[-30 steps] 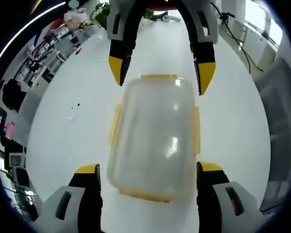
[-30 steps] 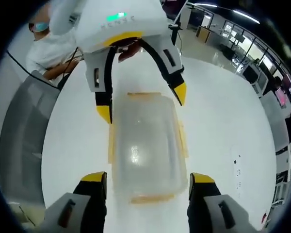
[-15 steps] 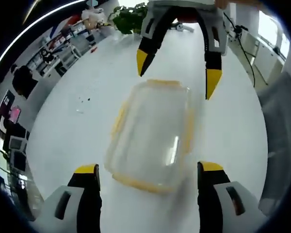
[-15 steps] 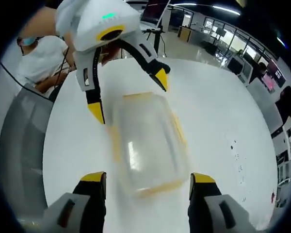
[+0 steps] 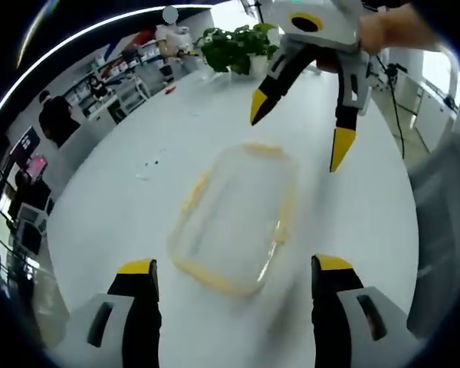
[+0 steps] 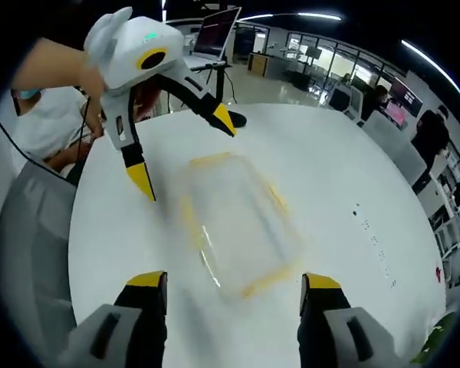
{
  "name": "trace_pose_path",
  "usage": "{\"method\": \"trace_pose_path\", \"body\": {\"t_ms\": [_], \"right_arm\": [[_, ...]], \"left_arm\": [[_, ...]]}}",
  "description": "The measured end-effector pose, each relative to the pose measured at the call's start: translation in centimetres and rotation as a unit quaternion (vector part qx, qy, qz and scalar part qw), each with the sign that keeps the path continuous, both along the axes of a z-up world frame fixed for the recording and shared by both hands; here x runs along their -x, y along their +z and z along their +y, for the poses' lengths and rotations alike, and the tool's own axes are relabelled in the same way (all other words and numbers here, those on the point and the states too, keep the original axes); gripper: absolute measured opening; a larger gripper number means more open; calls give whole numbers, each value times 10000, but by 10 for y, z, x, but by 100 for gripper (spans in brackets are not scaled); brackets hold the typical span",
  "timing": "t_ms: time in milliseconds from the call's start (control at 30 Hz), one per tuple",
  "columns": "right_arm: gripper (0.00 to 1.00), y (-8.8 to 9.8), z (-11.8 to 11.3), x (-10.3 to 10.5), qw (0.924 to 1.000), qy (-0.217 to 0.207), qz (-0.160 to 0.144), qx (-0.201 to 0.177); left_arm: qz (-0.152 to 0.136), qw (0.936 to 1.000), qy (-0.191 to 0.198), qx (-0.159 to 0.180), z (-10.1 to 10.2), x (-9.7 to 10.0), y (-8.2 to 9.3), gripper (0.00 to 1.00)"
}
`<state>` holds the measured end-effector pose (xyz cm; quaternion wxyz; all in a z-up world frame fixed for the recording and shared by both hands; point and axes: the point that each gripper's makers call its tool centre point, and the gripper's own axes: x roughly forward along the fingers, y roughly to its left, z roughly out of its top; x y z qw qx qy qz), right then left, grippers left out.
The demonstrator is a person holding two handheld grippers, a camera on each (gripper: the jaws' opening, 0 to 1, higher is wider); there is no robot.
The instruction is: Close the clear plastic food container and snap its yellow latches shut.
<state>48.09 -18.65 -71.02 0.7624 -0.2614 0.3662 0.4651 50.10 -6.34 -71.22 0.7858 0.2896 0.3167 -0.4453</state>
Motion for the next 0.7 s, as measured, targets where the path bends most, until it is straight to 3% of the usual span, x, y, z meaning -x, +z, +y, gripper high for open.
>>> {"method": "trace_pose_path", "body": {"t_ms": [267, 700], "right_arm": [[69, 3, 1, 16, 9994, -240, -109, -219], [69, 18, -2, 36, 9958, -571, -438, -568]], "left_arm": [[-312, 9994, 118, 114, 8, 18, 6, 79], [-544, 9954, 617, 489, 24, 42, 18, 78]]}}
